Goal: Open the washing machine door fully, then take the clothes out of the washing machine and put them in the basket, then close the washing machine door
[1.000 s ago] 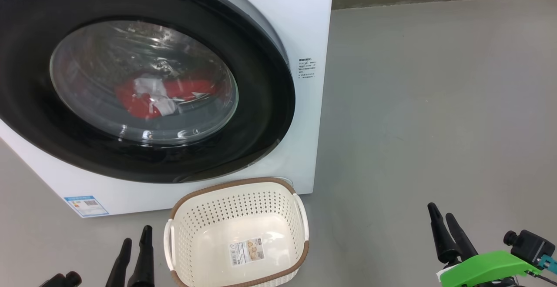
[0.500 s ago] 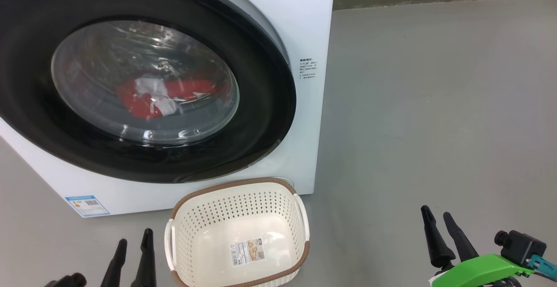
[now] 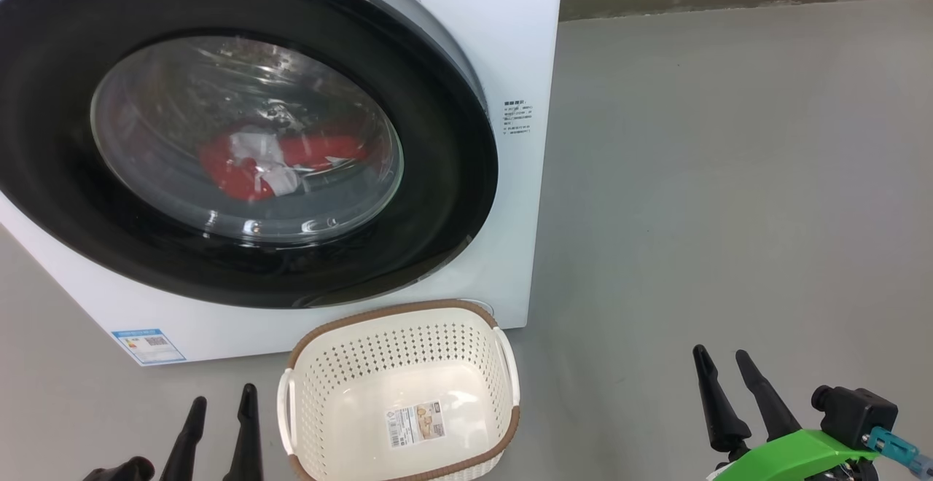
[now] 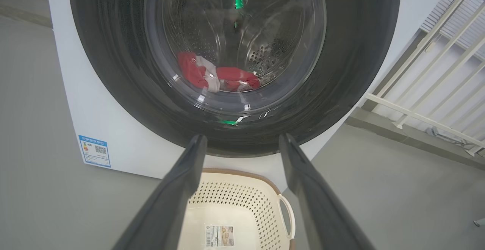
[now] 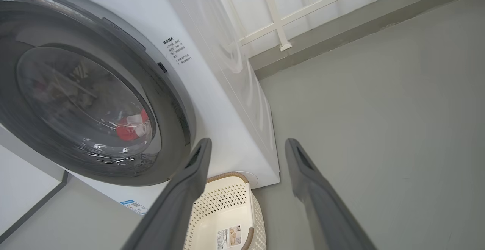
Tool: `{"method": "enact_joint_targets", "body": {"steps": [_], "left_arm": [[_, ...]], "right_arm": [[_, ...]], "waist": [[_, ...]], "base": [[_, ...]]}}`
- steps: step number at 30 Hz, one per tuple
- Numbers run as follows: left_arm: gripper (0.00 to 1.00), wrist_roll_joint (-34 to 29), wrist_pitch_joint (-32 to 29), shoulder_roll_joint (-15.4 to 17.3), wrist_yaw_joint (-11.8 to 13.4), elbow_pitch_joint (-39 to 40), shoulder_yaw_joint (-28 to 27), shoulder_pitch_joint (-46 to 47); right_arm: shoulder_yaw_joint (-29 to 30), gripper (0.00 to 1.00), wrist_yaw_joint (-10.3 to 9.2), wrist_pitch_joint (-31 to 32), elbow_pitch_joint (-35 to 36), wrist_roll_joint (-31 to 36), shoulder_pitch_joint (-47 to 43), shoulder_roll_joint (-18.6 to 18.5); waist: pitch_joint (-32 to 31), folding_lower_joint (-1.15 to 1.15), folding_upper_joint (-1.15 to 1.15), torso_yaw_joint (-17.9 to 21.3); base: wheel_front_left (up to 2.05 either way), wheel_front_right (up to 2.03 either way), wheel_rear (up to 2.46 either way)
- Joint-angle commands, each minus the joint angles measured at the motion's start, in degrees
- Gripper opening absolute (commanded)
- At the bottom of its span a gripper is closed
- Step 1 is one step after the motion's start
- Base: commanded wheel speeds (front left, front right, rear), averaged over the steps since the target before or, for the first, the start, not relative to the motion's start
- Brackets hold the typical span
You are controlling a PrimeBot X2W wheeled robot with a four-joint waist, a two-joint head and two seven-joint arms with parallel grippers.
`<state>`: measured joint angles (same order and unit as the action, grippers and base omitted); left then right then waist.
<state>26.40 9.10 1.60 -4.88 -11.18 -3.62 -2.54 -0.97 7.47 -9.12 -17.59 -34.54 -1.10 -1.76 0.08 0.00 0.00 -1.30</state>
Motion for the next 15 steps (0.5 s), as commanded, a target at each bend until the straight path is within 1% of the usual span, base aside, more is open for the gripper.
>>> {"method": "enact_joint_targets", "body": {"steps": [1,15], "left_arm": [[1.00,-1.60,0.77,0.98,0.53,1.77,-1.51,0.20],[1.00,-9.12,3.15,1.12,0.03,0.65,-1.30,-0.62]], "right_arm": [[-1.29,1.00,0.02,-0.81,1.61,1.67,0.37,-0.75],[-1.63,1.00,0.02,-3.16,1.94,8.49,-0.74,-0.92]], "waist": [[-0.01,0.00,0.00,0.00],[-0.14,0.00,0.00,-0.13]], "base": [[0.00,0.00,0.00],[0.00,0.00,0.00]]}}
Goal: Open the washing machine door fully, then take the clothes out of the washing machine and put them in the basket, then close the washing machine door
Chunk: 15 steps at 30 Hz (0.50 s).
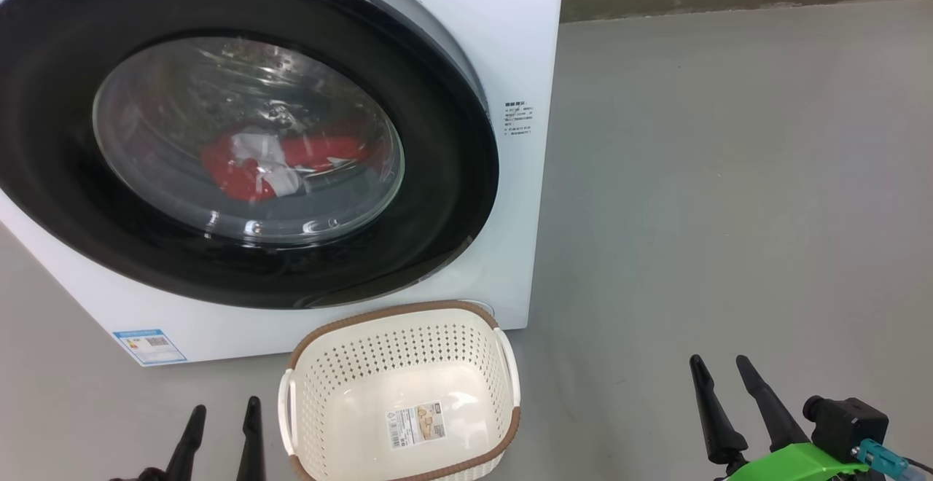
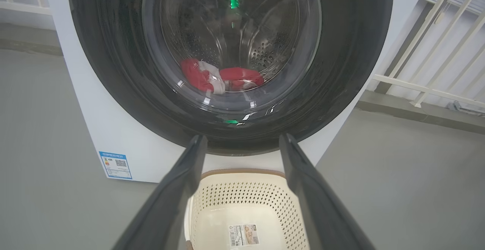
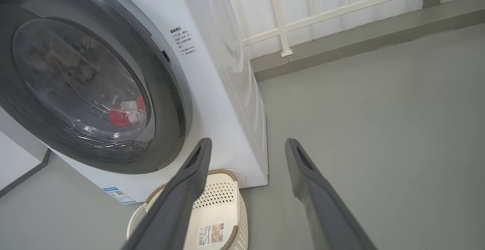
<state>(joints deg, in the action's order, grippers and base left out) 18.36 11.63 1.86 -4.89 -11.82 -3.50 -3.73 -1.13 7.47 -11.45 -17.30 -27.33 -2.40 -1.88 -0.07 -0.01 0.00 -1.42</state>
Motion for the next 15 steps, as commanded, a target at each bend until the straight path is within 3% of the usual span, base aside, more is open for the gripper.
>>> {"method": "enact_joint_targets", "body": {"steps": [1,15], "left_arm": [[1.00,-1.53,0.80,0.87,0.03,1.03,-1.47,0.53],[1.00,-7.99,3.18,1.01,-0.61,-1.75,-2.15,0.39]], "right_arm": [[-1.54,1.00,0.02,-1.00,1.69,1.81,0.50,-0.81],[-0.43,1.00,0.02,-3.36,1.86,7.63,-0.51,-0.98]], "waist": [[0.00,0.00,0.00,-0.01],[0.23,0.00,0.00,-0.41]], "base": [[0.00,0.00,0.00],[0.00,0.00,0.00]]}}
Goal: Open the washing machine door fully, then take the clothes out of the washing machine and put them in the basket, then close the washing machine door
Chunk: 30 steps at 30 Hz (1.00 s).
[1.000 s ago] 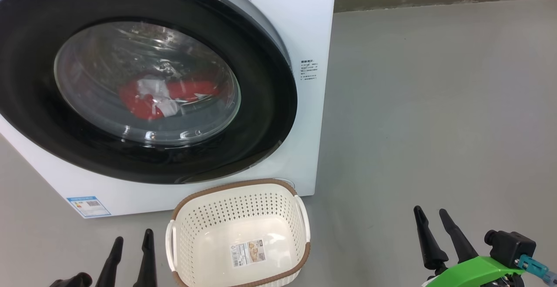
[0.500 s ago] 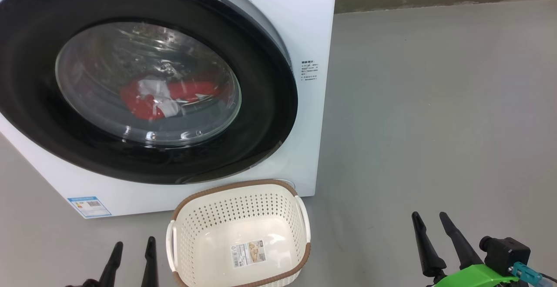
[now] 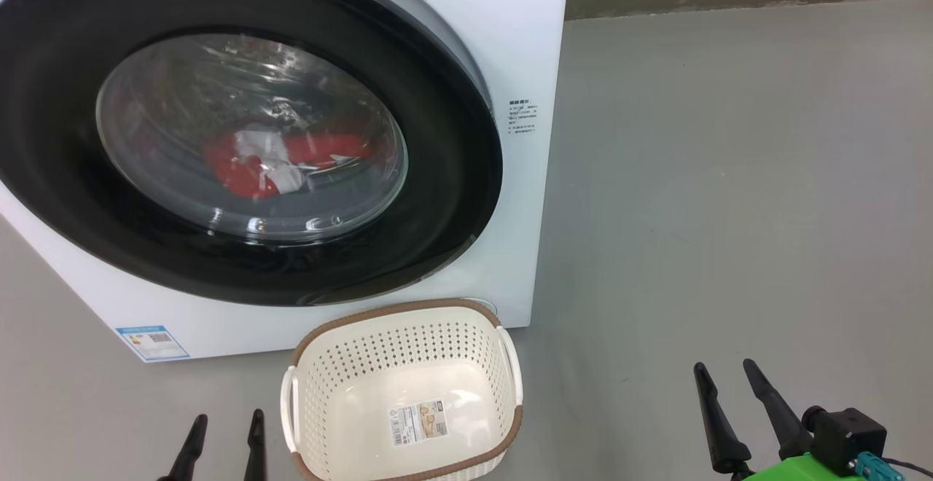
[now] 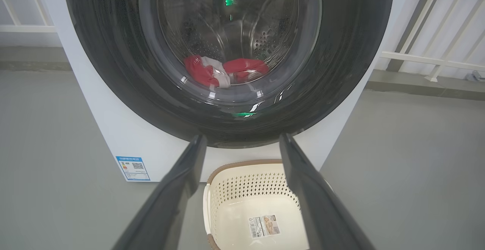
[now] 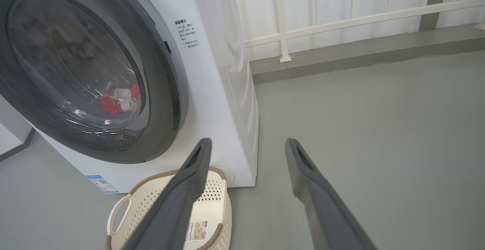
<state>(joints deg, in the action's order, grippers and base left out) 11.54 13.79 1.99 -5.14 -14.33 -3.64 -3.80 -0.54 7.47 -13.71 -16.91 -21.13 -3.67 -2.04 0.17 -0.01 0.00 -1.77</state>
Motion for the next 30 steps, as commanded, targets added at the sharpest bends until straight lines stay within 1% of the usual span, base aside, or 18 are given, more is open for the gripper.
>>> {"method": "enact_joint_targets", "body": {"steps": [1,10,23,24,27,30], "left_arm": [[1.00,-1.54,1.18,0.89,-0.40,0.58,-2.12,0.47],[1.00,0.77,1.21,0.89,-0.80,0.36,-2.69,0.56],[1.00,0.44,1.21,0.89,-1.37,0.48,-3.09,0.88],[1.00,0.44,1.21,0.89,-1.42,0.56,-3.00,1.00],[1.00,0.54,1.21,0.88,-1.46,0.79,-2.58,1.24],[1.00,0.76,1.21,0.88,-1.46,1.18,-2.10,1.62]], "right_arm": [[-0.92,1.00,0.02,-1.27,1.49,1.95,0.64,-0.84],[0.42,1.00,0.02,-1.29,1.99,0.67,0.06,-0.84],[0.41,1.00,0.02,-1.29,2.86,0.12,0.09,-0.84],[0.17,0.00,0.02,-1.29,3.44,-0.15,0.37,-0.84],[-0.81,0.00,0.02,-1.29,4.19,-1.31,1.09,-0.84],[-1.84,0.00,0.02,-1.29,5.14,-4.43,2.86,-0.84]], "waist": [[-0.01,0.00,0.00,-0.09],[0.08,0.00,0.00,-0.17],[0.50,0.00,0.00,-0.14],[0.66,0.00,0.00,-0.20],[0.98,0.00,0.00,-0.38],[1.62,0.00,0.00,-0.59]], "base": [[0.00,0.00,0.00],[0.00,0.00,0.00],[0.00,0.00,0.00],[0.00,0.00,0.00],[0.00,0.00,0.00],[0.00,0.00,0.00]]}}
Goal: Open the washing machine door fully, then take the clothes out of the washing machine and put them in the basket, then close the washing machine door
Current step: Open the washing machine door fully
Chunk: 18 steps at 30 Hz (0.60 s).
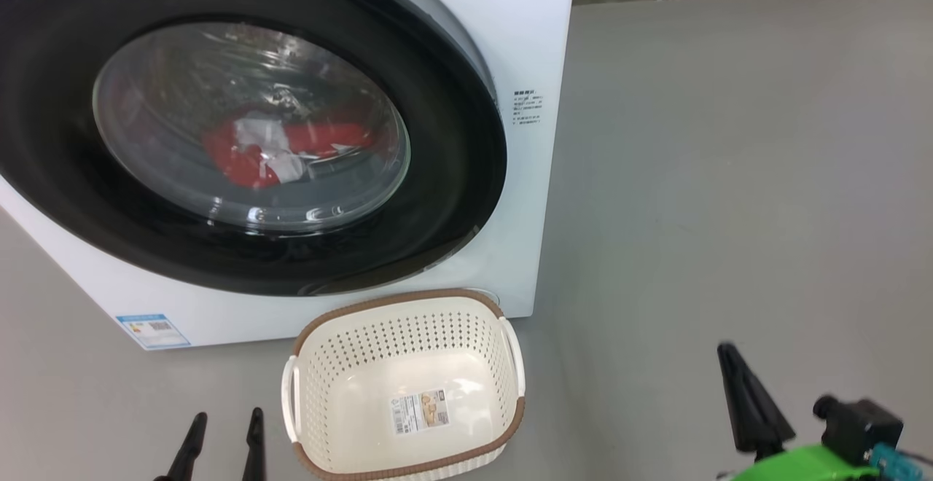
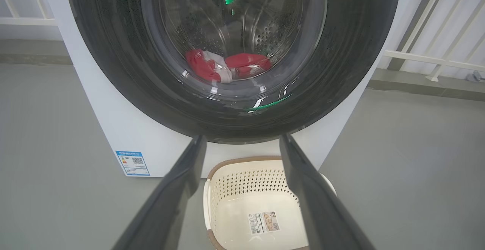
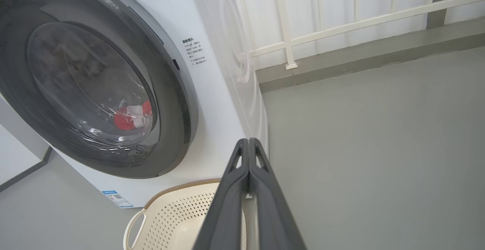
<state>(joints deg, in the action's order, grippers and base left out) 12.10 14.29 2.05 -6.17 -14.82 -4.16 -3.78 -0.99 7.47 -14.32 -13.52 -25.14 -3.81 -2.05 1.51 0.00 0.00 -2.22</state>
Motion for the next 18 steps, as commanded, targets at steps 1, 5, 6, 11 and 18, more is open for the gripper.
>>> {"method": "enact_joint_targets", "body": {"steps": [1,5,6,11,18], "left_arm": [[1.00,0.29,0.71,0.83,-0.44,1.77,-1.38,1.80],[1.00,0.63,0.71,0.83,-0.51,2.17,-0.27,2.63],[1.00,0.69,0.71,0.83,-0.54,2.26,0.01,2.88],[1.00,1.07,0.71,0.83,-0.76,2.51,1.48,4.39],[1.00,2.01,0.71,0.83,-1.07,2.63,3.39,7.08]], "right_arm": [[-1.64,0.00,0.02,-0.68,1.99,-1.35,3.83,-0.83],[-2.84,0.00,0.02,-0.68,2.59,-5.73,8.35,-0.83],[-3.17,0.00,0.02,-0.68,2.56,-6.99,9.72,-0.83],[-5.11,0.00,0.02,-0.68,1.78,-11.08,17.39,-0.83],[-8.51,0.00,0.02,-0.68,-1.13,-16.28,27.56,-0.83]], "waist": [[0.54,0.00,0.00,-0.26],[1.72,0.00,0.00,-0.82],[2.07,0.00,0.00,-0.99],[3.92,0.00,0.00,-2.22],[7.13,0.00,0.00,-4.63]], "base": [[0.00,0.00,0.00],[0.00,0.00,0.00],[0.00,0.00,0.00],[0.00,0.00,0.00],[0.00,0.00,0.00]]}}
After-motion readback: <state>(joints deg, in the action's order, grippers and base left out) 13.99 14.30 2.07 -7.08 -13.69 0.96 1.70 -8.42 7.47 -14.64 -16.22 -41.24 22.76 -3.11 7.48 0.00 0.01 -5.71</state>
